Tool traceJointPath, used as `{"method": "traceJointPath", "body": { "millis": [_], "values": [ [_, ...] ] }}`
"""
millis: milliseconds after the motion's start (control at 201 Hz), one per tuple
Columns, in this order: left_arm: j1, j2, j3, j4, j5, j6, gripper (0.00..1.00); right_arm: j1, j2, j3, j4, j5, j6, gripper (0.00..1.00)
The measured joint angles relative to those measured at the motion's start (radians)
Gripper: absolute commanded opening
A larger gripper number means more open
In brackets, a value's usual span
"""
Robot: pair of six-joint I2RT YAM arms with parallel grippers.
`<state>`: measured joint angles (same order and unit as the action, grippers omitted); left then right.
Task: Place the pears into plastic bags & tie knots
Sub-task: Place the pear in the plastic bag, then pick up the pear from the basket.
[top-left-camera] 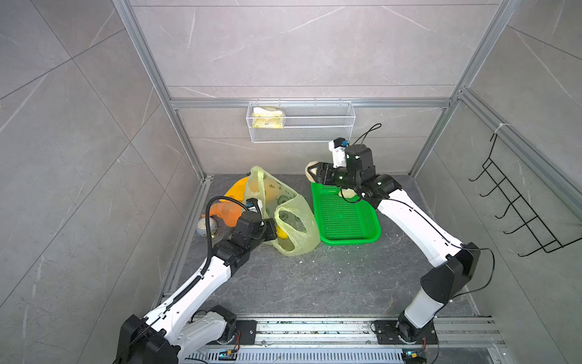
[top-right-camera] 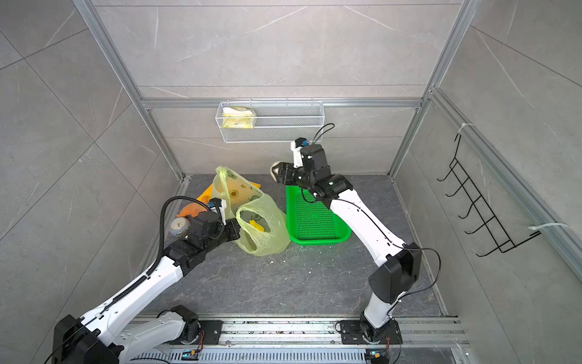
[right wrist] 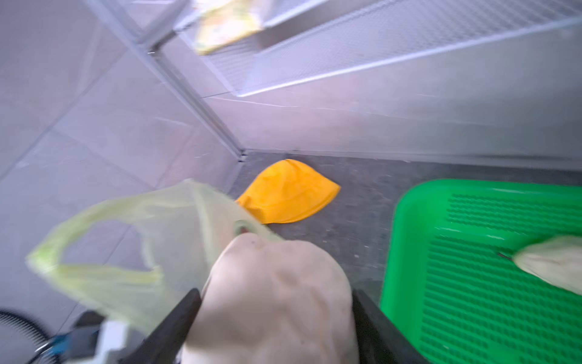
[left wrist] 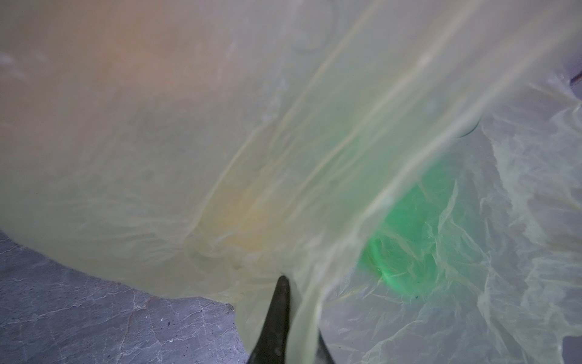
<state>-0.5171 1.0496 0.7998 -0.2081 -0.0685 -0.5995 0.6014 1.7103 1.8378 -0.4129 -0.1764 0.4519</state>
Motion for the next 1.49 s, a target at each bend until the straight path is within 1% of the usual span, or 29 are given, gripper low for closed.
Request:
{"method": "traceJointPath", "body": {
  "millis": [110, 254, 309, 314, 339, 433, 548, 637, 702, 777, 901, 1006, 1100, 1205, 1364, 1494],
  "values": [
    [0.000, -0.001, -0.001, 0.000, 0.000, 0.000, 0.00, 0.103, 0.011, 0.058, -0.002, -0.031, -0.012, 0.50],
    [0.000, -0.006, -0.008, 0.008, 0.001, 0.000, 0.00, 0.167, 0.065, 0.102, -0.014, -0.050, -0.019, 0.51],
    [0.000, -0.006, -0.008, 0.008, 0.001, 0.000, 0.00, 0.180, 0.097, 0.116, -0.025, -0.055, -0.022, 0.58],
    [0.000, -0.006, -0.008, 0.008, 0.001, 0.000, 0.00, 0.180, 0.099, 0.117, -0.025, -0.056, -0.022, 0.61],
    [0.000, -0.006, -0.008, 0.008, 0.001, 0.000, 0.00, 0.185, 0.115, 0.123, -0.031, -0.058, -0.023, 0.66],
    [0.000, -0.006, -0.009, 0.009, 0.001, 0.000, 0.00, 0.196, 0.179, 0.139, -0.050, -0.068, -0.023, 0.81],
    [0.000, -0.006, -0.010, 0.010, 0.001, 0.000, 0.00, 0.197, 0.226, 0.141, -0.084, -0.061, -0.033, 0.88],
    [0.000, -0.010, -0.010, 0.008, 0.001, 0.000, 0.00, 0.192, 0.224, 0.138, -0.099, -0.043, -0.043, 0.90],
    [0.000, -0.013, -0.010, 0.011, 0.002, 0.000, 0.00, 0.175, 0.191, 0.107, -0.086, -0.032, -0.046, 0.91],
    [0.000, -0.016, -0.011, 0.014, 0.002, 0.000, 0.00, 0.129, 0.126, 0.051, -0.079, -0.018, -0.045, 0.91],
    [0.000, -0.017, -0.015, 0.024, 0.003, 0.000, 0.00, -0.008, 0.027, -0.029, -0.054, 0.059, -0.041, 0.91],
    [0.000, -0.017, -0.021, 0.031, 0.008, 0.000, 0.00, -0.128, 0.008, -0.077, -0.045, 0.170, -0.031, 0.92],
    [0.000, -0.017, -0.023, 0.031, 0.017, 0.000, 0.00, -0.206, 0.068, -0.086, -0.045, 0.249, -0.014, 0.92],
    [0.000, -0.017, -0.022, 0.031, 0.018, 0.000, 0.00, -0.254, 0.197, -0.068, -0.055, 0.306, 0.014, 0.93],
    [0.000, -0.018, -0.023, 0.030, 0.018, 0.000, 0.00, -0.275, 0.426, 0.032, -0.122, 0.366, 0.055, 0.94],
    [0.000, -0.027, -0.023, 0.030, 0.018, 0.000, 0.00, -0.276, 0.527, 0.113, -0.186, 0.417, 0.093, 0.95]
  ]
}}
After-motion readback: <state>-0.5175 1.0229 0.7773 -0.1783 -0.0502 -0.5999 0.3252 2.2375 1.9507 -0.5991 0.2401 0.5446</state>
